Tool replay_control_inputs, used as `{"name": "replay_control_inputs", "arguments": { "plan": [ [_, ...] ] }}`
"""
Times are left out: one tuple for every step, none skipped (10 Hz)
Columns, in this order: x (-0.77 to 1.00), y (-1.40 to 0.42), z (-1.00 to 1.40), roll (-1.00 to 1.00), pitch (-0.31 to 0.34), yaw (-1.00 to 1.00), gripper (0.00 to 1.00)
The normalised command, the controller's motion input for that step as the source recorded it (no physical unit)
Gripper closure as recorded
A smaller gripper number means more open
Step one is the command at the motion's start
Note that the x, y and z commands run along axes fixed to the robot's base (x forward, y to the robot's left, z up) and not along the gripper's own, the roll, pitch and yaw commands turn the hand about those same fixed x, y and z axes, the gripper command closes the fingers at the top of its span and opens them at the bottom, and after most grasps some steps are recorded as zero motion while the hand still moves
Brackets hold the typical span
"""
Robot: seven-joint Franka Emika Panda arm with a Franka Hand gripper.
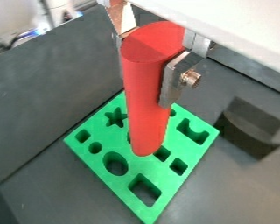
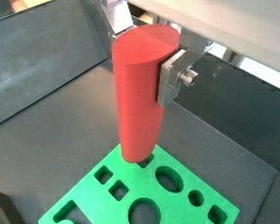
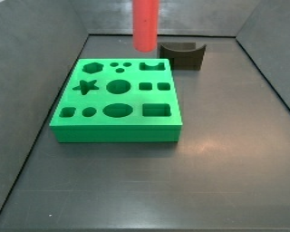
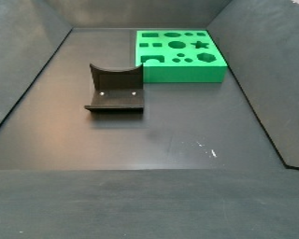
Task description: Insert the oval object.
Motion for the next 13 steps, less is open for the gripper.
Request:
{"name": "replay_control_inputs", "arguments": {
  "plan": [
    [-0.09, -0.17, -0.44, -0.11, -0.180, -0.85, 1.00],
    [-0.11, -0.17, -0.47, -0.11, -0.191, -0.85, 1.00],
    [-0.05, -0.15, -0.41, -0.07, -0.171, -0.91, 1.00],
    [0.00, -0.09, -0.41, -0.04, -0.131, -0.98, 1.00],
    [0.00, 0.00, -0.44, -0.02, -0.069, -1.00, 1.00],
    [-0.07, 0.00, -0.37, 0.00, -0.001, -1.00, 1.00],
    [-0.24, 0.00, -0.37, 0.00, 0.000, -0.85, 1.00],
    [-0.26, 0.00, -0.39, -0.01, 0.000, -0.83, 1.00],
    [-0.18, 0.00, -0.32, 0.00, 0.000, -0.90, 1.00],
    [-0.01, 0.00, -0.19, 0.00, 0.000, -1.00, 1.00],
    [0.00, 0.00, -0.15, 0.00, 0.000, -1.00, 1.00],
    [0.00, 0.00, -0.15, 0.00, 0.001, -1.00, 1.00],
    [0.00, 0.00, -0.16, 0.00, 0.000, -1.00, 1.00]
  ]
}}
